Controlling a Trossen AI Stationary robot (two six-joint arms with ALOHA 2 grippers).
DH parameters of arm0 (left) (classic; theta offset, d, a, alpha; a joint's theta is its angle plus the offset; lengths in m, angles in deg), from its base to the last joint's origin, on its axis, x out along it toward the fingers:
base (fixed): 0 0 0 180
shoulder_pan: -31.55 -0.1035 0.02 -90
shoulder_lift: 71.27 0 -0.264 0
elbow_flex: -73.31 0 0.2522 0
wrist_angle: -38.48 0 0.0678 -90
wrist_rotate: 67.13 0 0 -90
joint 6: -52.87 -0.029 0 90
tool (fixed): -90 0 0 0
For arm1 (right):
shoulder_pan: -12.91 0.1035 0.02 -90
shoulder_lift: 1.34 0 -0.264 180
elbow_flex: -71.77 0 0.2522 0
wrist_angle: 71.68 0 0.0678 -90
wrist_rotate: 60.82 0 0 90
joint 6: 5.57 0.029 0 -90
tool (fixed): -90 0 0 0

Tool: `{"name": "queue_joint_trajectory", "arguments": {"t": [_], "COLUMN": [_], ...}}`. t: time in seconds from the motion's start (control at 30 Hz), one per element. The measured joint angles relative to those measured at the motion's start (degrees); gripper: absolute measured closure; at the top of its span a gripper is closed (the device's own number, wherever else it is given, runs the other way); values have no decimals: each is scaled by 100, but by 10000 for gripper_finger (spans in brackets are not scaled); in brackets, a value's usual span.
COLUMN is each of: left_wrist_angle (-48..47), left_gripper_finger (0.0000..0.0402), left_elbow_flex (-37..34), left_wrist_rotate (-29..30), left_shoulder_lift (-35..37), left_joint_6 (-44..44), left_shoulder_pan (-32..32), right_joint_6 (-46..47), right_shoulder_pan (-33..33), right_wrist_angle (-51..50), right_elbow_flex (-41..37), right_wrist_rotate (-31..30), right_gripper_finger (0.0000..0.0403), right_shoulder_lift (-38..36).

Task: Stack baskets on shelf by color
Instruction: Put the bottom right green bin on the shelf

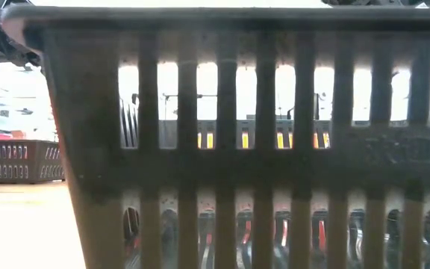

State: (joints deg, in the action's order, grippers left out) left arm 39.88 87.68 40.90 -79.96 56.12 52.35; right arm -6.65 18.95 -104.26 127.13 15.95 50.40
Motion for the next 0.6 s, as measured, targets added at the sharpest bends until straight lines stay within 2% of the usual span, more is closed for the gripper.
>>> {"name": "queue_joint_trajectory", "arguments": {"t": [0.13, 0.37, 0.47, 0.6], "left_wrist_angle": [-61, -58, -50, -43], "left_gripper_finger": [346, 346, 346, 346], "left_elbow_flex": [0, 0, 0, 0], "left_wrist_rotate": [-332, -302, -213, -212], "left_shoulder_lift": [0, -5, -5, -5], "left_joint_6": [33, -209, -482, -459], "left_shoulder_pan": [14, 11, 11, 11], "right_joint_6": [-63, -684, -803, -617], "right_shoulder_pan": [7, -107, -228, -302], "right_wrist_angle": [229, 1058, 997, 335], "right_elbow_flex": [0, 2, 0, 63], "right_wrist_rotate": [-2, -15, -17, -23], "right_gripper_finger": [314, 314, 314, 314], "right_shoulder_lift": [0, 107, 178, 303]}}
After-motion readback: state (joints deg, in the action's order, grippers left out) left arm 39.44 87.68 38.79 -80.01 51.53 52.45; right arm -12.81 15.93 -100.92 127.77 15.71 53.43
